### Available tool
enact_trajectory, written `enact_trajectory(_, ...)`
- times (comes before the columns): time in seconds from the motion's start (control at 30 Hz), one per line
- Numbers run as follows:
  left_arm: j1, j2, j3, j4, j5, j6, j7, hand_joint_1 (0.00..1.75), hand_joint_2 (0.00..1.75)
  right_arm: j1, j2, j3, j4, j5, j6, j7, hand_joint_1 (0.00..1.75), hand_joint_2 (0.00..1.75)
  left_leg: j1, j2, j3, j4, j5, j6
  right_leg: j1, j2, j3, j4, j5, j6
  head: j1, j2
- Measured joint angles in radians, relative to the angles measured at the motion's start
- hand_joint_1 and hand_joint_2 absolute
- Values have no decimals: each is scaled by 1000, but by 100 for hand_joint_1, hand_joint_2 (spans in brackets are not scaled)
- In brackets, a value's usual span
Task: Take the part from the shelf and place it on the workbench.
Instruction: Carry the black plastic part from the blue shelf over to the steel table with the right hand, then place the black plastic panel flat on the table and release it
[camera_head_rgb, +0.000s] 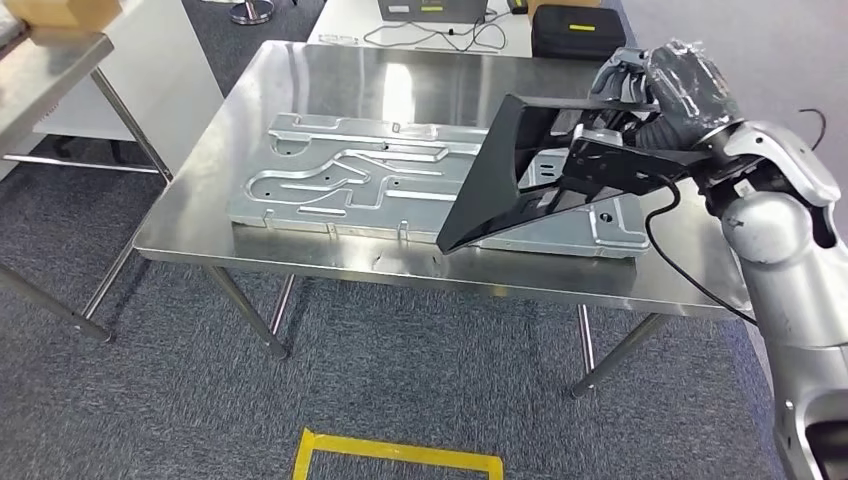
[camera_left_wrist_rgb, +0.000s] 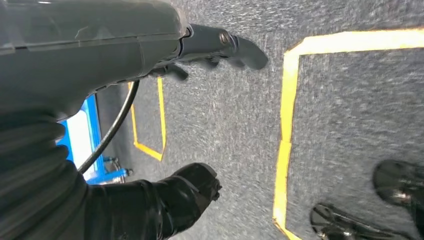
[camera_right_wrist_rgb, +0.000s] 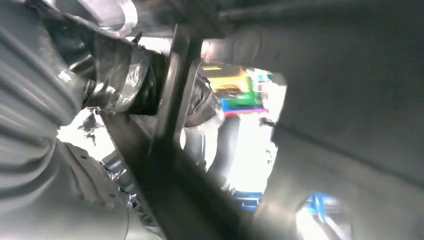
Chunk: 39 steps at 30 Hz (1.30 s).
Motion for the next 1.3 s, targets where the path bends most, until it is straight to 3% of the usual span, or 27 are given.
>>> enact_trajectory(0.07,-6,1,-6,0,6,-4,1,0,175,-23,-1,3,12,-2,4,3,175,175,0,-5,24,-6,-20,5,-4,8,-14,51,22,10,0,0)
enact_trajectory(0.13,-13,2,-10,1,9,-7,1,0,175,-42,-5,6,23,-3,4,3,175,175,4,-11,53,-20,-33,14,-8,36,-82,160,46,14,0,0)
enact_trajectory(0.17,-17,3,-11,1,9,-8,1,0,175,-45,-7,9,29,-3,5,3,175,175,5,-15,67,-25,-43,18,-9,52,-124,216,34,14,1,0)
enact_trajectory(0.23,-22,3,-11,1,9,-8,0,0,175,-47,-11,15,41,-3,5,4,175,175,5,-25,96,-28,-67,19,-7,65,-200,282,-39,14,1,0)
enact_trajectory(0.27,-23,3,-11,1,10,-8,0,0,175,-47,-12,18,46,-3,5,4,175,175,5,-31,113,-28,-81,18,-5,67,-227,286,-78,15,1,0)
enact_trajectory(0.3,-23,3,-12,1,10,-8,0,0,175,-47,-13,21,50,-3,5,4,175,175,4,-37,132,-28,-95,17,-3,68,-244,267,-97,14,1,0)
enact_trajectory(0.33,-23,3,-12,1,11,-9,0,0,175,-47,-13,23,53,-3,5,4,175,175,3,-42,151,-27,-110,16,0,68,-253,229,-84,11,1,0)
enact_trajectory(0.37,-22,3,-12,1,11,-9,0,0,175,-47,-14,25,56,-3,5,4,175,175,2,-46,169,-28,-124,16,4,70,-255,172,-34,5,1,0)
enact_trajectory(0.43,-20,-1,-12,1,11,-9,0,0,175,-47,-16,28,65,-3,6,4,175,175,-1,-55,197,-26,-149,11,13,77,-253,61,120,-10,2,0)
enact_trajectory(0.47,-19,-2,-12,1,12,-9,0,0,175,-48,-18,30,68,-3,6,5,175,175,-1,-59,204,-28,-159,6,17,80,-250,29,175,-16,2,0)
enact_trajectory(0.5,-19,-4,-13,1,12,-10,0,0,175,-49,-19,32,71,-3,7,5,175,175,-1,-62,211,-28,-163,1,20,82,-245,12,200,-22,2,0)
enact_trajectory(0.57,-19,-3,-13,1,12,-10,0,0,175,-54,-19,34,73,-3,7,5,175,175,-2,-61,214,-19,-156,-9,17,79,-220,-3,196,-33,3,0)
enact_trajectory(0.63,-20,-2,-13,2,15,-10,1,0,175,-61,-19,35,75,-3,7,6,175,175,-4,-42,190,38,-152,-19,8,72,-193,-21,192,-42,1,0)
enact_trajectory(0.73,-28,-2,-14,3,28,-10,0,0,175,-72,-18,44,89,-3,14,10,175,175,11,-18,86,191,-220,-40,4,68,-176,-29,180,-48,-2,0)
enact_trajectory(0.8,-29,-1,-17,3,38,-11,0,0,175,-79,-17,52,112,1,23,17,175,175,24,-13,35,231,-239,-53,0,68,-172,-25,170,-45,-2,0)
enact_trajectory(0.83,-28,-1,-19,3,42,-11,0,0,175,-82,-16,56,126,4,29,21,175,175,29,-11,33,205,-214,-60,-3,68,-169,-22,165,-41,-2,0)
enact_trajectory(0.9,-26,-1,-23,3,51,-12,0,0,175,-92,-13,66,157,11,38,29,175,175,37,-7,66,86,-126,-71,-9,67,-161,-14,152,-30,-2,0)
enact_trajectory(0.93,-25,-1,-26,3,57,-12,0,0,175,-102,-8,74,181,22,39,37,175,175,38,-4,83,27,-102,-73,-11,67,-159,-8,146,-24,-2,0)
enact_trajectory(0.97,-27,-1,-30,3,65,-13,-2,0,175,-115,-2,84,212,45,33,47,175,175,36,-2,95,-8,-90,-70,-11,67,-159,-4,141,-17,-2,0)
enact_trajectory(1.03,-31,0,-37,3,86,-20,-8,0,175,-134,17,105,287,129,6,75,175,175,33,-3,102,-26,-94,-55,-7,64,-157,1,133,-5,-2,0)
enact_trajectory(1.07,-33,0,-39,3,97,-28,-12,0,175,-138,27,112,322,177,-10,88,175,175,34,-5,105,-25,-84,-50,-5,63,-154,-1,129,-9,-1,0)
enact_trajectory(1.17,-34,-1,-49,3,121,-57,-21,0,175,-141,67,118,418,291,-46,106,175,175,34,-11,109,-30,-75,-50,-3,58,-146,-5,128,-57,0,0)
enact_trajectory(1.2,-33,0,-53,3,127,-65,-22,0,175,-141,88,119,455,318,-54,107,175,175,32,-12,109,-30,-75,-48,-2,57,-145,-6,130,-65,0,0)
enact_trajectory(1.3,-34,6,-62,3,146,-81,-22,0,175,-136,158,119,570,371,-68,106,175,175,29,-13,108,-30,-76,-40,-4,57,-144,-12,134,-60,1,0)
